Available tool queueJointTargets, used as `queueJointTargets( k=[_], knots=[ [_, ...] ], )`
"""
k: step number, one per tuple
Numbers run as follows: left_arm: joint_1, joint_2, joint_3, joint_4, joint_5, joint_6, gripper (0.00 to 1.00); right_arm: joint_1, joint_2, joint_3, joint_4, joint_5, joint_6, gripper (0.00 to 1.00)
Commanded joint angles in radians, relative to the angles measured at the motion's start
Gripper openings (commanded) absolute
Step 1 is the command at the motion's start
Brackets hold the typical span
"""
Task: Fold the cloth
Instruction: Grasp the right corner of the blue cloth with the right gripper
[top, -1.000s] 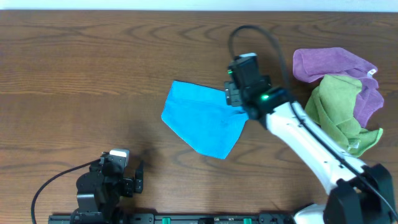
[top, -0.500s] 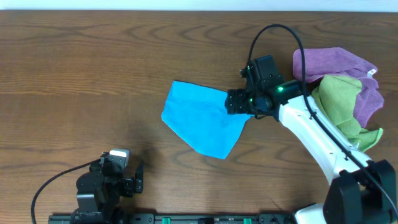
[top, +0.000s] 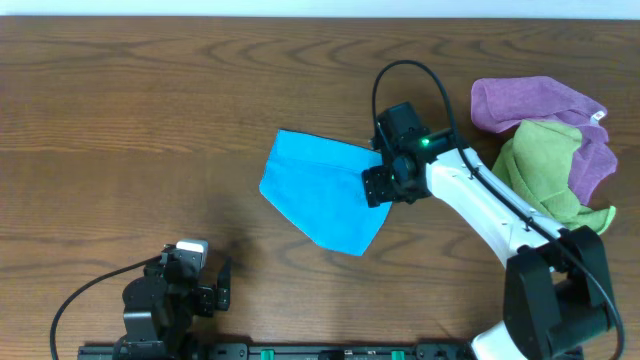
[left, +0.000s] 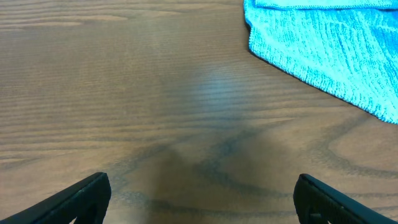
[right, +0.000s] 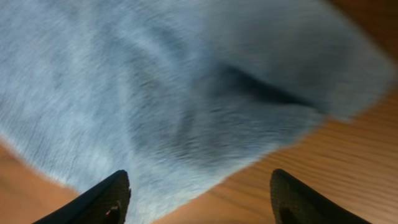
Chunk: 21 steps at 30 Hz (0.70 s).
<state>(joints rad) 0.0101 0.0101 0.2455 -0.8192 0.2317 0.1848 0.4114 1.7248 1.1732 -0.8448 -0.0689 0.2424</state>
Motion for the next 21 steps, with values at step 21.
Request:
queueJointTargets(
  k=[21],
  knots=[
    [-0.005,-0.006,-0.015,-0.044,-0.006,0.021,0.95,-0.184,0.029,0.005,0.092,-0.014,0.315,0.64]
  ],
)
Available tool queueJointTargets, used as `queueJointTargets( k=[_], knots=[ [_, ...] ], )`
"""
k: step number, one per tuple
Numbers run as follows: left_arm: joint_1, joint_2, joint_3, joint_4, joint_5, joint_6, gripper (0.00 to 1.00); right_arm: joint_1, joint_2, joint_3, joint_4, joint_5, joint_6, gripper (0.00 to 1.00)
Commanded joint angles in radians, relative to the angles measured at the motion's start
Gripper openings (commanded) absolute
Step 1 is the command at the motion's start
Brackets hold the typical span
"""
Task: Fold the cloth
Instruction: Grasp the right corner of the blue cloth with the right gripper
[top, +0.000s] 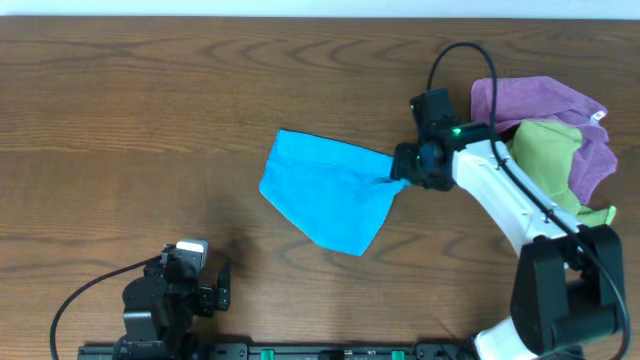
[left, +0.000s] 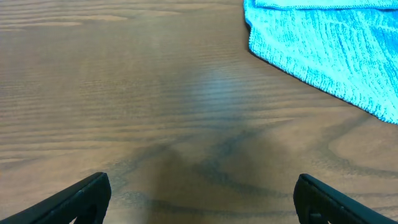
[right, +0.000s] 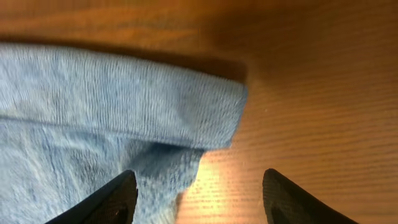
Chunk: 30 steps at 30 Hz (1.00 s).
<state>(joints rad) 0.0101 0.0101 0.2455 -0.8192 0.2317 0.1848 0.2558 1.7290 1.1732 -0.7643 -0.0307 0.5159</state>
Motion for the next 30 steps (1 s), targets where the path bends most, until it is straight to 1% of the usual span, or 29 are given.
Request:
queueJointTargets(
  k=[1,11,14,25,27,30],
  knots=[
    [-0.005,-0.006,-0.015,-0.044,-0.006,0.021,0.95,-0.037,0.032,0.005,0.014,-0.066,0.047,0.64],
    [-0.005,-0.006,-0.015,-0.044,-0.006,0.021,0.95,-0.082,0.107,0.005,0.055,-0.184,0.079,0.57],
    [-0.005,-0.006,-0.015,-0.044,-0.006,0.021,0.95,-0.082,0.108,0.005,0.080,-0.187,0.092,0.55],
    [-0.005,-0.006,-0.015,-0.044,-0.006,0.021,0.95,-0.082,0.143,0.005,0.090,-0.185,0.097,0.51],
    [-0.005,-0.006,-0.015,-0.044,-0.006,0.021,0.95,-0.082,0.143,0.005,0.100,-0.183,0.097,0.48],
    [-0.005,-0.006,-0.015,-0.044,-0.006,0.021,0.95,-0.082,0.143,0.005,0.117,-0.183,0.097,0.38]
  ],
)
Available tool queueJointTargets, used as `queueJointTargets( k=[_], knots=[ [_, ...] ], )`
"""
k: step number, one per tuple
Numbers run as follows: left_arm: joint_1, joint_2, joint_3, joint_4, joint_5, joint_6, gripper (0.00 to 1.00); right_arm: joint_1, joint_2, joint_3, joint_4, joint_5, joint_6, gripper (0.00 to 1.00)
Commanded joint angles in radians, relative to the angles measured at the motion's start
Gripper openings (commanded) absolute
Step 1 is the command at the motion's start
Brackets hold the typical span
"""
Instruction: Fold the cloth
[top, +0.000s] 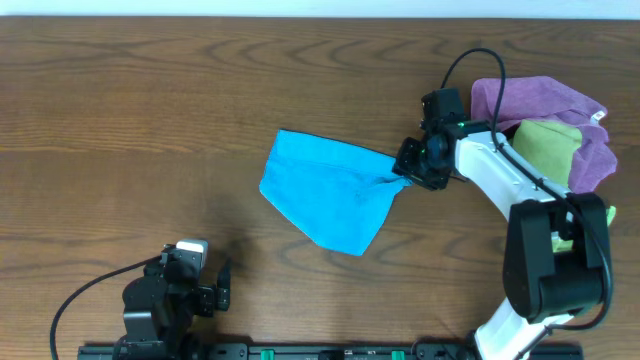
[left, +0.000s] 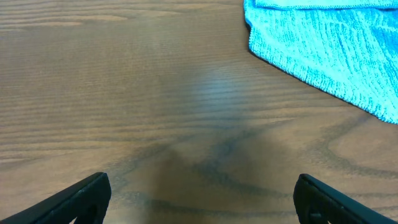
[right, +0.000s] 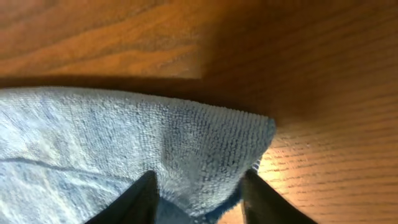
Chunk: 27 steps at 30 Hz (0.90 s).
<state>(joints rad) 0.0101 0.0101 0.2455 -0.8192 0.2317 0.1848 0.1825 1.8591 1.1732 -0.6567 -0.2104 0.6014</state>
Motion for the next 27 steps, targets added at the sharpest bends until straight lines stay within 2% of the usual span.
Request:
queueJointTargets(
  k=[1,4,6,7,8,9,14,20,21,23,25,27],
  knots=[
    [-0.005,-0.006,-0.015,-0.044,-0.006,0.021,0.95,-0.009,0.013,0.005,0.011,-0.003,0.012,0.37],
    [-0.005,-0.006,-0.015,-0.044,-0.006,0.021,0.95,-0.009,0.020,0.005,0.020,0.001,0.012,0.31],
    [-0.005,-0.006,-0.015,-0.044,-0.006,0.021,0.95,-0.009,0.025,0.005,0.029,0.006,0.011,0.24],
    [-0.005,-0.006,-0.015,-0.044,-0.006,0.021,0.95,-0.009,0.025,0.005,0.037,0.017,0.011,0.17],
    [-0.005,-0.006,-0.015,-0.044,-0.006,0.021,0.95,-0.009,0.025,0.005,0.058,0.030,0.002,0.05],
    [-0.005,-0.006,-0.015,-0.044,-0.006,0.021,0.95,-0.009,0.024,0.005,0.088,0.030,-0.015,0.01],
    [-0.005,-0.006,-0.015,-0.044,-0.006,0.021,0.95,-0.012,0.024,0.005,0.270,0.052,-0.013,0.01],
    [-0.005,-0.006,-0.015,-0.044,-0.006,0.021,0.95,-0.012,0.024,0.005,0.414,0.222,-0.010,0.01],
    [-0.005,-0.006,-0.015,-0.044,-0.006,0.021,0.95,-0.012,0.024,0.005,0.433,0.242,-0.008,0.02],
    [-0.005,-0.006,-0.015,-0.044,-0.006,0.021,0.95,-0.012,0.024,0.005,0.463,0.295,0.024,0.29],
    [-0.005,-0.006,-0.015,-0.044,-0.006,0.021,0.95,-0.012,0.024,0.005,0.485,0.336,0.038,0.46],
    [-0.005,-0.006,-0.015,-0.044,-0.006,0.021,0.95,-0.012,0.024,0.005,0.489,0.345,0.037,0.52]
  ],
)
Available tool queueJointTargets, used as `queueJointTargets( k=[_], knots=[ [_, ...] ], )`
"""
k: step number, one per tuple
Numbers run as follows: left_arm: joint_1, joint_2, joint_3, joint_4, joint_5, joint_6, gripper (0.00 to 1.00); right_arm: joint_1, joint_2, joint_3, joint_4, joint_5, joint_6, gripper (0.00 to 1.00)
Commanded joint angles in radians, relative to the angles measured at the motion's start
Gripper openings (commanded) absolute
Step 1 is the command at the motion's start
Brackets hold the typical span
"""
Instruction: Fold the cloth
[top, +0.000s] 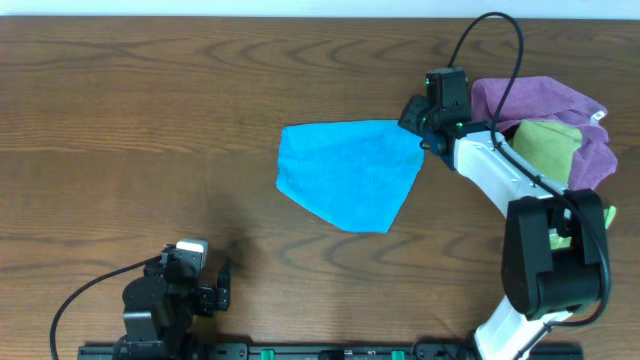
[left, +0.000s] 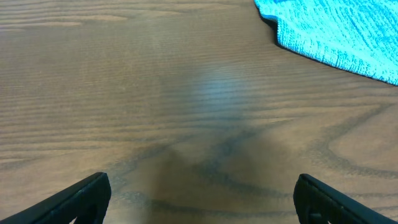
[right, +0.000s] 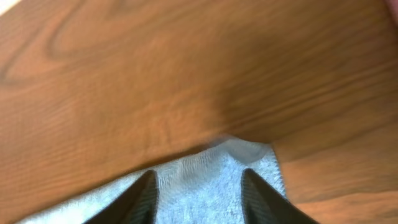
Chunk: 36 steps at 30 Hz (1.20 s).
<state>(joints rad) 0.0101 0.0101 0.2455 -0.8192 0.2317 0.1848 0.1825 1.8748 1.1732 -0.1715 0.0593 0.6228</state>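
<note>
The blue cloth (top: 350, 175) lies spread flat on the wooden table, roughly triangular, with its point toward the near side. My right gripper (top: 419, 126) is at the cloth's far right corner and is shut on that corner. In the right wrist view the corner of the blue cloth (right: 205, 193) sits between the two fingers of the right gripper (right: 199, 186). My left gripper (top: 224, 282) rests at the near left, open and well away from the cloth. In the left wrist view the left gripper (left: 202, 202) holds nothing, and only the cloth's edge (left: 336, 31) shows at the top right.
A purple cloth (top: 535, 100) and a green cloth (top: 545, 165) lie bunched at the right, just behind my right arm. The table's far edge (top: 300, 16) runs along the top.
My right gripper has moved toward the far side with the cloth's right corner. The cloth now lies flatter and a little further right; its edge has receded in the left wrist view.
My right gripper was open over the cloth's right part, then open at its right corner. After that its fingers stood narrowed on that corner. Now the corner sits further back and the cloth is spread out. The left arm has stayed parked.
</note>
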Motion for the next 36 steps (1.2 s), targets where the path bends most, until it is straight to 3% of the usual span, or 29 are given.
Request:
queueJointTargets(
  k=[1,6,14,17,24,36],
  knots=[
    [-0.005,-0.006,-0.015,-0.044,-0.006,0.021,0.95,-0.012,0.008,0.005,0.003,0.076,0.016,0.55],
    [-0.005,-0.006,-0.015,-0.045,-0.006,0.021,0.95,-0.012,-0.033,0.005,-0.106,0.020,0.016,0.62],
    [-0.005,-0.006,-0.015,-0.045,-0.006,0.021,0.95,-0.011,-0.188,0.005,-0.617,-0.091,0.039,0.59],
    [-0.005,-0.006,-0.015,-0.044,-0.006,0.021,0.95,-0.011,-0.180,-0.010,-0.709,-0.098,0.021,0.60],
    [-0.005,-0.006,-0.015,-0.044,-0.006,0.021,0.95,-0.011,-0.171,-0.112,-0.629,-0.207,-0.003,0.60],
    [-0.005,-0.006,-0.015,-0.044,-0.006,0.021,0.95,-0.012,-0.171,-0.326,-0.351,-0.328,0.008,0.58]
  ],
)
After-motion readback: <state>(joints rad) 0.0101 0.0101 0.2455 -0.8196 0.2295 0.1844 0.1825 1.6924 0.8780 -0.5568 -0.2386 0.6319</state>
